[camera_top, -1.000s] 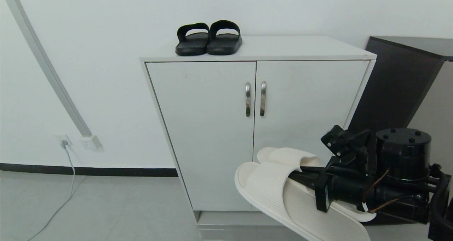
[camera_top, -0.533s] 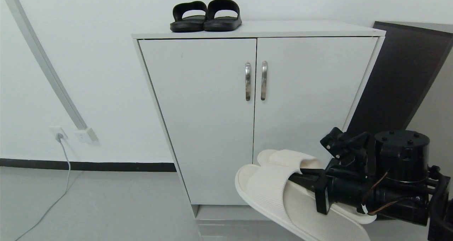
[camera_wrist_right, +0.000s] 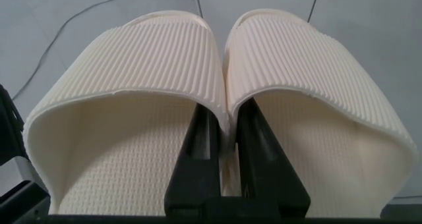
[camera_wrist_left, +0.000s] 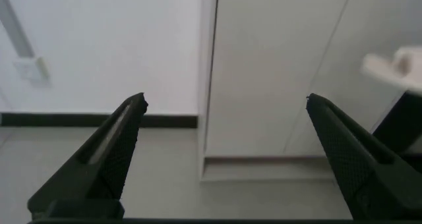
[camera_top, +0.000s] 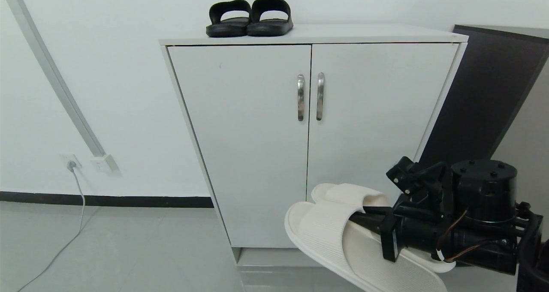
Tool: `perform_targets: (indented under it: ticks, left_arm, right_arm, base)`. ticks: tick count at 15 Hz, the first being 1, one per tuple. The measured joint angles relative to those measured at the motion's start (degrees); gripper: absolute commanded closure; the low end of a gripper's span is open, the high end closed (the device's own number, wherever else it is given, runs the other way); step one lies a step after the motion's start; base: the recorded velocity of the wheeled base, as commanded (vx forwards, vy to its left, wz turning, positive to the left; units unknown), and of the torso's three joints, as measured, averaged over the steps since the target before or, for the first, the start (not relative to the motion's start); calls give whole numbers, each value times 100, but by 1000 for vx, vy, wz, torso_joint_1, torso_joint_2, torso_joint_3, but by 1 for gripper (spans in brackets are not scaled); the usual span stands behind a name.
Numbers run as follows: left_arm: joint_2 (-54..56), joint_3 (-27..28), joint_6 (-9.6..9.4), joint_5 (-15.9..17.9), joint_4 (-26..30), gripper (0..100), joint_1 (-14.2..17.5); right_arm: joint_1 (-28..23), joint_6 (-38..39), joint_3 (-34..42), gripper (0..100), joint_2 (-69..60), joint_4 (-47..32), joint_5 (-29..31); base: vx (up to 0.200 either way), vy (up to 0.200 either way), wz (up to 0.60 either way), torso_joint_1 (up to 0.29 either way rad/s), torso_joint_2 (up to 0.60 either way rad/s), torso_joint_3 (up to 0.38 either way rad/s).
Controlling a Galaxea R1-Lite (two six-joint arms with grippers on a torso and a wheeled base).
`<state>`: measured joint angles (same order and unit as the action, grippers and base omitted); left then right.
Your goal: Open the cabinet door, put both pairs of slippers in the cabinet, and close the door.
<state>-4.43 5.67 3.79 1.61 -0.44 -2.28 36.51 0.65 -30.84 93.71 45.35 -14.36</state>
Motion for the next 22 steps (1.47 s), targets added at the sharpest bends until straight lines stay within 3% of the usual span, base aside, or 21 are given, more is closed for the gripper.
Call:
perform_targets:
  ticks: [2, 5, 8, 10, 13, 17, 19, 22]
  left_arm:
    - [-524, 769, 329, 433, -11, 0, -39]
    - [-1693, 1470, 535, 1365, -238, 0, -77]
    - [-2956, 1715, 592, 2159, -1284, 0, -157]
    - [-3758, 1827, 603, 2363, -2126, 0, -555]
    - [-4784, 2249, 603, 2170, -2399, 0, -1406]
    - [-6049, 3267, 591, 1512, -2422, 0, -2592]
    - [-6624, 3750, 575, 1389, -2465, 0, -2933]
    - [-7462, 4317, 568, 1376, -2711, 0, -3128]
  right_arm:
    - [0, -2, 9, 100, 4, 162, 0]
    - [-27, -5, 105, 100, 9, 358, 16]
    - [-22, -10, 140, 100, 12, 362, 13]
    - [-16, -55, 161, 100, 4, 369, 16]
    - [-22, -168, 163, 100, -27, 364, 13]
    - [-22, -176, 171, 100, -24, 358, 9]
    - [-11, -177, 150, 100, -7, 343, 7]
    - [-7, -177, 149, 100, 30, 340, -2]
  base:
    - [0, 0, 0, 0, 0, 0]
    - [0, 0, 0, 0, 0, 0]
    - [0, 0, 0, 0, 0, 0]
    - [0, 0, 0, 0, 0, 0]
    - [0, 0, 0, 0, 0, 0]
    - [0, 0, 0, 0, 0, 0]
    - [0, 0, 0, 0, 0, 0]
    - [0, 0, 0, 0, 0, 0]
